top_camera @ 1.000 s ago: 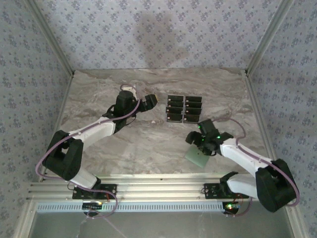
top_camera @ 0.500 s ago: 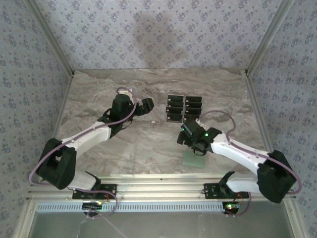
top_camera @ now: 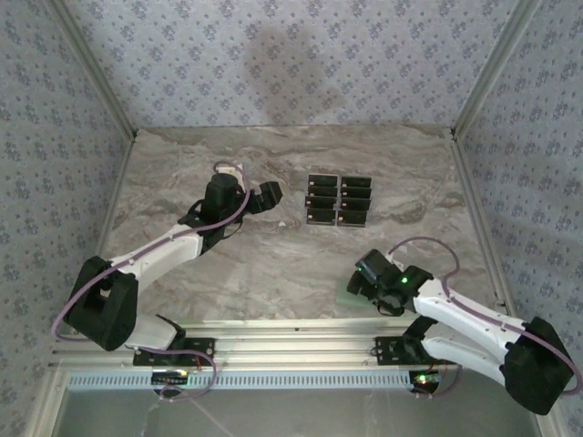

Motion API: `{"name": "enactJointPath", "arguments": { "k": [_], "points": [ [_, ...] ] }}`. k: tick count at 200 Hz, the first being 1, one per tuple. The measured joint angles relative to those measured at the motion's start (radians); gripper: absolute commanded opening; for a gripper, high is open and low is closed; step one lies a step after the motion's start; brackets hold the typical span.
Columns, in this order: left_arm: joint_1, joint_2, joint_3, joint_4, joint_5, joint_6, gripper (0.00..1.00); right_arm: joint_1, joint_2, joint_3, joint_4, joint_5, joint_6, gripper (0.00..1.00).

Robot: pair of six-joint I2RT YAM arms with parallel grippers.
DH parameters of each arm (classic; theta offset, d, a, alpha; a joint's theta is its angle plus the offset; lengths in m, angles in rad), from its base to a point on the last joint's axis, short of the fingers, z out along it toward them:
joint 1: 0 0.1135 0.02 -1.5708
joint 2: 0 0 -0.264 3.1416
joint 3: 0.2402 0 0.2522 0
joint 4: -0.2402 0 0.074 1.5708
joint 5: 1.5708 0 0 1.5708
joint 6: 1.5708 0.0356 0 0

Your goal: Put the credit cards into the card holder

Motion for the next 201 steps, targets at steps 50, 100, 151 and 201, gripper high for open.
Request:
{"name": "enactJointPath", "arguments": {
  "k": [50, 100, 151, 201],
  "points": [
    [0.000, 0.000, 0.000, -0.007, 0.000, 0.000, 1.00, 0.090, 0.150, 0.057, 0.058, 0.011, 0.014, 0.90],
    [0.000, -0.005, 0.000, -0.026, -0.008, 0.004, 1.00, 0.275, 0.452, 0.326, 0.260, -0.058, 0.023, 0.92],
    [0.002, -0.056, 0.000, -0.086, -0.036, 0.035, 1.00, 0.322, 0.623, 0.590, 0.323, -0.087, -0.105, 0.92],
    [0.085, -0.174, 0.000, -0.217, -0.114, 0.032, 1.00, 0.277, 0.585, 0.603, 0.222, -0.051, -0.474, 0.86]
  ]
}}
